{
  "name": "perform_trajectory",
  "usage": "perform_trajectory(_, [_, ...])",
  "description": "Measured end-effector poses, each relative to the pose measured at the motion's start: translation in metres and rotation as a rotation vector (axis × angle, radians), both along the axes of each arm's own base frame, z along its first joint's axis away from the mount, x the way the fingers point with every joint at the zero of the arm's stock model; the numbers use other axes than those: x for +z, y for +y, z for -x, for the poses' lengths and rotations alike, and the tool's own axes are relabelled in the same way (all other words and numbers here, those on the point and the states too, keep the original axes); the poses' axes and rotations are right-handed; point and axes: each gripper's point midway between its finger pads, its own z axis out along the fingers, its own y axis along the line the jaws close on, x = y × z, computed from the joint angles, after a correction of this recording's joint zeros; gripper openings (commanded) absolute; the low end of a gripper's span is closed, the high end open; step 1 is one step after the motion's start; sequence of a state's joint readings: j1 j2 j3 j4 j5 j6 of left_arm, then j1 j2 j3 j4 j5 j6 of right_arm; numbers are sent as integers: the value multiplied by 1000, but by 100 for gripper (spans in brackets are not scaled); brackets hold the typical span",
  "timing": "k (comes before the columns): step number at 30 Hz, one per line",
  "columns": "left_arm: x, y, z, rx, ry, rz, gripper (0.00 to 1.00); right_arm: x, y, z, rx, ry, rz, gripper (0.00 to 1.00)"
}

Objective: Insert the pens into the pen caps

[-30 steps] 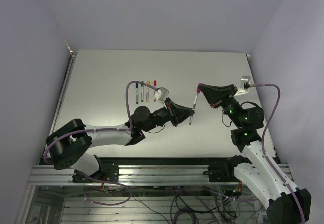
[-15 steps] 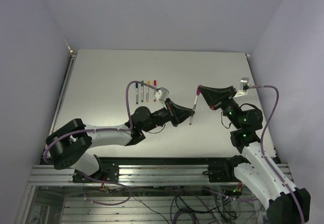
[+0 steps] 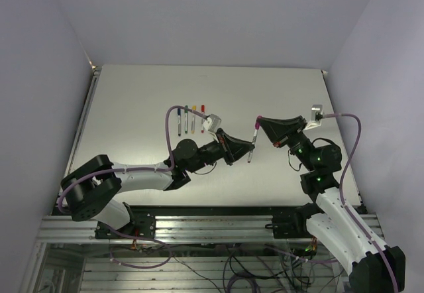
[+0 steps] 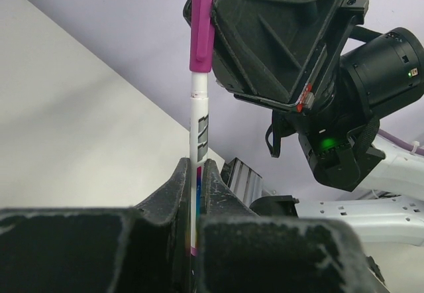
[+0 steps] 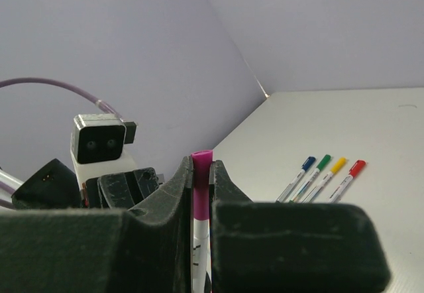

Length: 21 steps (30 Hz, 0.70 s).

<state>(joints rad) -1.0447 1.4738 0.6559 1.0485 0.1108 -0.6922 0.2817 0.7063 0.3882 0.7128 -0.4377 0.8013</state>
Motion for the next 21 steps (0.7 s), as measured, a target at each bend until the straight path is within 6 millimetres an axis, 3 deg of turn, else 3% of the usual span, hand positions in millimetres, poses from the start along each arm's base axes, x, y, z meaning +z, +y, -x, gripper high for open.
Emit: perform_trajectory(21, [-7, -10, -13, 36, -12, -94, 7, -27, 1, -2, -15, 59, 83, 0])
